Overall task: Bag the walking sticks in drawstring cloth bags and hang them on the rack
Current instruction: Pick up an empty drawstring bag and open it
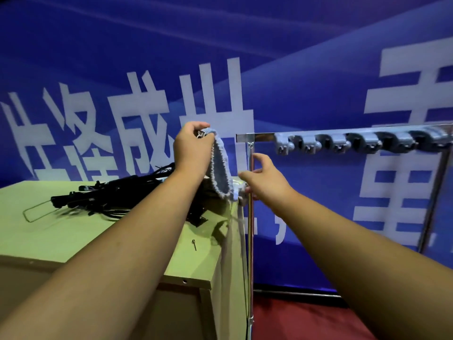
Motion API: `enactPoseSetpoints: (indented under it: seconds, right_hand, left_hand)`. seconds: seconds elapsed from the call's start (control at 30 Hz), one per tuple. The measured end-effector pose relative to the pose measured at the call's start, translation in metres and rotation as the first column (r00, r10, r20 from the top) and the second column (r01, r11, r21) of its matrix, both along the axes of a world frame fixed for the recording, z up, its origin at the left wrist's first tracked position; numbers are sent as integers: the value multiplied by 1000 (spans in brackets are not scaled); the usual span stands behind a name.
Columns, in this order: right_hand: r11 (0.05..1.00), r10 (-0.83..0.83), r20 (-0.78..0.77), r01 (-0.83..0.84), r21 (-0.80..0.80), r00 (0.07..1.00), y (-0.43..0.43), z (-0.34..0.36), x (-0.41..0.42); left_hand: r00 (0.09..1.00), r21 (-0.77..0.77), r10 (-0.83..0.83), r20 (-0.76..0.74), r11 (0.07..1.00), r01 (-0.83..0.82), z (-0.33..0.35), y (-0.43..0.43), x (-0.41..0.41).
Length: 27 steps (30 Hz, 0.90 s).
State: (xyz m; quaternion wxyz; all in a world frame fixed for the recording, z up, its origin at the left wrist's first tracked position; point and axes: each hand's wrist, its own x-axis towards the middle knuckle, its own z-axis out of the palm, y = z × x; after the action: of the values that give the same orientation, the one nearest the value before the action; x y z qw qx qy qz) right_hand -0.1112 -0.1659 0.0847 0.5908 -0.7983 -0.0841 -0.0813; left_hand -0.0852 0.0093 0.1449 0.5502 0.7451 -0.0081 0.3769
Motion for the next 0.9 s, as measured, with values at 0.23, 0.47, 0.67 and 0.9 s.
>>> enactPoseSetpoints:
  seconds: [0.23, 0.47, 0.67, 0.9]
  right_hand:
    - [994, 40, 5, -41, 102, 999, 15, 35, -66]
    - [986, 74, 145, -94, 139, 987, 9, 74, -111]
    - [999, 16, 169, -24, 46, 986, -10, 82, -138]
    - [899, 137, 30, -112, -423, 990, -10, 56, -153]
  left_hand:
    - [1000, 141, -10, 21, 990, 7, 37, -6, -64]
    - [998, 259, -45, -42, 964, 55, 82, -26, -130]
    - [958, 428, -73, -279, 883, 192, 103, -27, -186]
    - [638, 403, 0, -770, 776, 486, 76, 14, -229]
